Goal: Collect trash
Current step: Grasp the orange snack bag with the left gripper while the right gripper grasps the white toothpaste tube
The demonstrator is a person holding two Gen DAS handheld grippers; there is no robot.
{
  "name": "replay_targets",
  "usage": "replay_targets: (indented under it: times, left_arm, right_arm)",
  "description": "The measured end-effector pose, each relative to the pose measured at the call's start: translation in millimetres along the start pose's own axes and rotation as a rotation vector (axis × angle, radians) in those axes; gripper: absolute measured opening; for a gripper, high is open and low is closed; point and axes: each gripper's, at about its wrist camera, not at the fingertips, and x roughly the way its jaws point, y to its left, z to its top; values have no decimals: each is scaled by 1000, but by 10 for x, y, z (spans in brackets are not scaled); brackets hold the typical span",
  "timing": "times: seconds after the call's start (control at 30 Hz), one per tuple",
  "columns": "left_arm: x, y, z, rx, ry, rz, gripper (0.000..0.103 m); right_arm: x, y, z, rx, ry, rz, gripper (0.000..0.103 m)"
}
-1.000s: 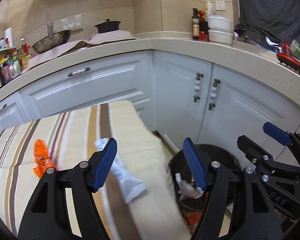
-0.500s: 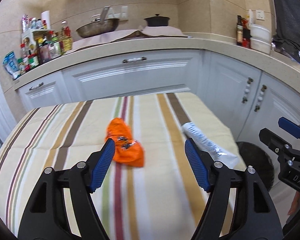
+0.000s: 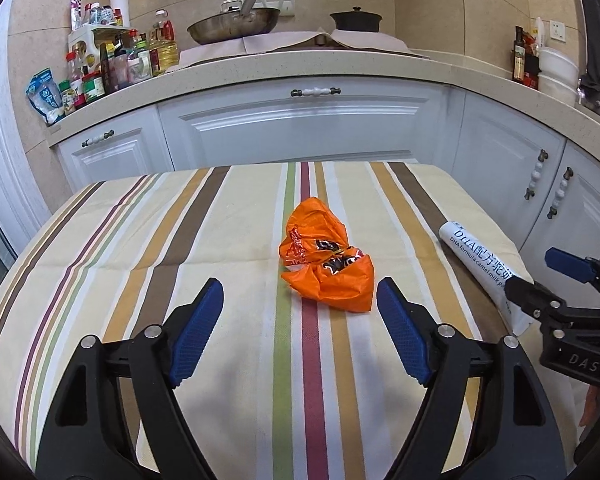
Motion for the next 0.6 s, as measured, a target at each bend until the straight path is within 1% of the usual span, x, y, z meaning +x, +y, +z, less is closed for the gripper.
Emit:
replay_targets:
  times: [0.1, 0.13, 0.2, 0.27, 0.37, 0.43, 0.6]
  left_arm:
    - [60, -21, -10, 3, 17, -15, 79]
    - [86, -24, -12, 1, 24, -22, 79]
    - [132, -39, -6, 0, 31, -27, 81]
    - [184, -57, -2, 4, 37, -26, 83]
    - [297, -44, 8, -8, 71, -41, 84]
    - [372, -36, 18, -24, 91, -46, 85]
    - [517, -75, 72, -32, 103, -32, 87]
  right_arm:
    - [95, -13, -9, -1, 49, 2, 73]
    - [124, -19, -3, -1, 62, 3, 71]
    - [187, -39, -9, 1, 95, 19, 58]
    - [238, -28, -19, -7, 123, 33, 43]
    - [289, 14, -48, -26, 149, 52, 29]
    - [273, 24, -48, -32, 142, 53, 28]
    - [227, 11, -45, -26, 116, 65, 28]
